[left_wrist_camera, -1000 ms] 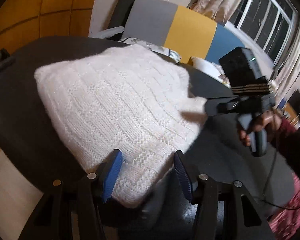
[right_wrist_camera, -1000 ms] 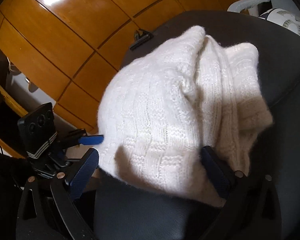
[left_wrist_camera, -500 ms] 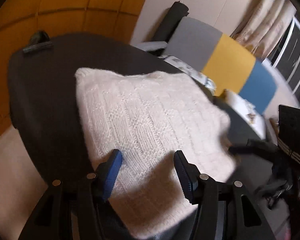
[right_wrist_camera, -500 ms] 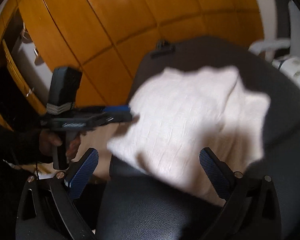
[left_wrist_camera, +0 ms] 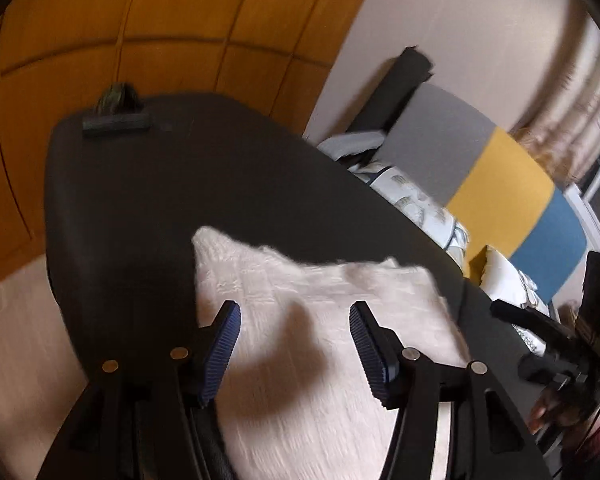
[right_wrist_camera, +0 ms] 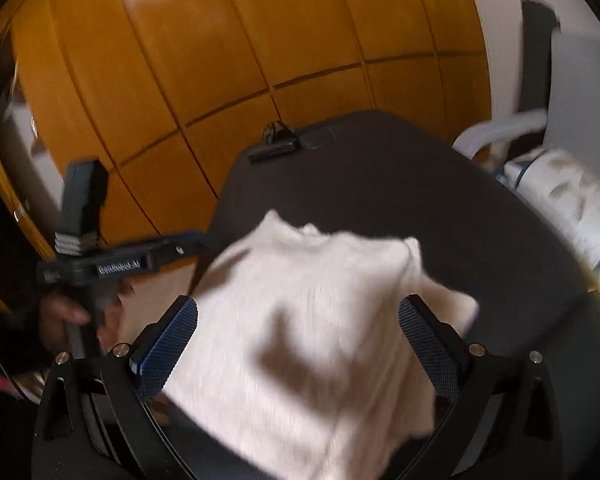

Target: Fold clothes

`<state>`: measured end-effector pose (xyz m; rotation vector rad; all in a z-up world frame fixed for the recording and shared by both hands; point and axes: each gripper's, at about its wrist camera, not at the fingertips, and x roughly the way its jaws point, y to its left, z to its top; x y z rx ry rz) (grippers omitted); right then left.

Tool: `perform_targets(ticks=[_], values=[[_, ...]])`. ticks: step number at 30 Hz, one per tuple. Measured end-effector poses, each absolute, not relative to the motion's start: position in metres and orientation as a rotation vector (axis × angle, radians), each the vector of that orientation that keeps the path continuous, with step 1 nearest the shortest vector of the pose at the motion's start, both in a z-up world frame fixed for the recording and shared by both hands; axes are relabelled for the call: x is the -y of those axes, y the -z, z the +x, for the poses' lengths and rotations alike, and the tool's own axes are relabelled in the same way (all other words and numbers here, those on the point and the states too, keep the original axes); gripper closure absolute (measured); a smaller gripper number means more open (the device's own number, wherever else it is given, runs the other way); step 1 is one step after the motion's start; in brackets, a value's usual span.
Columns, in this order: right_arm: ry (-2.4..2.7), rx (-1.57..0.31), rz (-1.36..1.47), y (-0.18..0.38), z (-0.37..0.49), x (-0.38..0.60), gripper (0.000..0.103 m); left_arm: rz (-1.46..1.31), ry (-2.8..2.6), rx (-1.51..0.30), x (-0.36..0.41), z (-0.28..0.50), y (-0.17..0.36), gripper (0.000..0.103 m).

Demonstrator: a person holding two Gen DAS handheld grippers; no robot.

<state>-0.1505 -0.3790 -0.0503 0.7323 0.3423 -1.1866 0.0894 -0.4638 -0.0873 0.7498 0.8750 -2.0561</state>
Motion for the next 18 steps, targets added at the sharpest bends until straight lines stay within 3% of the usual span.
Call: perform_targets(ticks=[6, 14, 18], values=[[1.117, -0.597, 0.807, 0.123, -0.147, 0.397, 0.000, 0.857, 2.045, -0.829, 0.475, 0.082, 0.106, 0.044], [1.123, -0.503, 0.658, 0.044, -0.147, 0.417, 0.000, 0.908, 1.976, -0.900, 0.509, 0.070, 0.109, 0.044], [1.024, -0.527, 0.723, 0.072, -0.139, 0.436, 0.000, 0.932, 1.950, -0.949, 0.518, 0.067, 0.122, 0.043]])
